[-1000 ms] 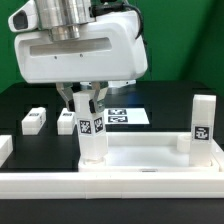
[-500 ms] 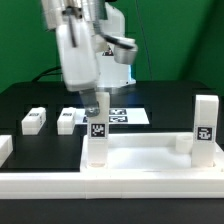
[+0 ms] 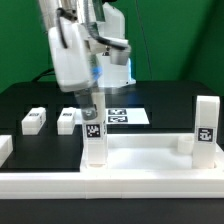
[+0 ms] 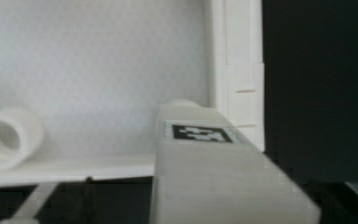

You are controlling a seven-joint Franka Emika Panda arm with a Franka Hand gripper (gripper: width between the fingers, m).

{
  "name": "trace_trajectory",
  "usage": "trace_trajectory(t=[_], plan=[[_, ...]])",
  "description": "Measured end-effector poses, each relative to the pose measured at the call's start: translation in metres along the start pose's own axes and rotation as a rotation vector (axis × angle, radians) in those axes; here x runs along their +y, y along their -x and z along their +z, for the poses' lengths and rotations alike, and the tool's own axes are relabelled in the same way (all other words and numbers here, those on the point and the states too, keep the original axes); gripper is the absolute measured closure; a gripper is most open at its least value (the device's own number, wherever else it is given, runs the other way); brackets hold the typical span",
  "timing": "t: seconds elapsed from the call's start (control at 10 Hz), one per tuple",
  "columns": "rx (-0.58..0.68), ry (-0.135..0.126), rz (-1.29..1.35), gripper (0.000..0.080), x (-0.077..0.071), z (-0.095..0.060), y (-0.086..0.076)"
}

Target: Assemble desk

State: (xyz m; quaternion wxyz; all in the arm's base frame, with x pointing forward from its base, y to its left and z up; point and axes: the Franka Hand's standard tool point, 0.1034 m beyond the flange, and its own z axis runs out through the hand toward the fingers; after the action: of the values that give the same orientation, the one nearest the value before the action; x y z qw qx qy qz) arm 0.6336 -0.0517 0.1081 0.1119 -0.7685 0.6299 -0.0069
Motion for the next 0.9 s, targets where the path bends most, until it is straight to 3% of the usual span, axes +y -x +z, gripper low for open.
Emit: trace_trajectory(t=[0.2, 0.6, 0.7, 0.8, 0.9], plan=[[0.014, 0.001, -0.242, 0.0157, -0.0007, 0.0029, 0.0093], [0.017, 0.009, -0.492, 0.0151, 0.0005, 0.0033, 0.0055], [0.037, 0.043, -0.767, 0.0151, -0.0027, -0.0002, 0.0019], [0.038, 0.046, -0.814, 0.0151, -0.003, 0.0006, 0.0025], [0.039, 0.046, -0.781, 0.0273, -0.0026, 0.0009, 0.0024]])
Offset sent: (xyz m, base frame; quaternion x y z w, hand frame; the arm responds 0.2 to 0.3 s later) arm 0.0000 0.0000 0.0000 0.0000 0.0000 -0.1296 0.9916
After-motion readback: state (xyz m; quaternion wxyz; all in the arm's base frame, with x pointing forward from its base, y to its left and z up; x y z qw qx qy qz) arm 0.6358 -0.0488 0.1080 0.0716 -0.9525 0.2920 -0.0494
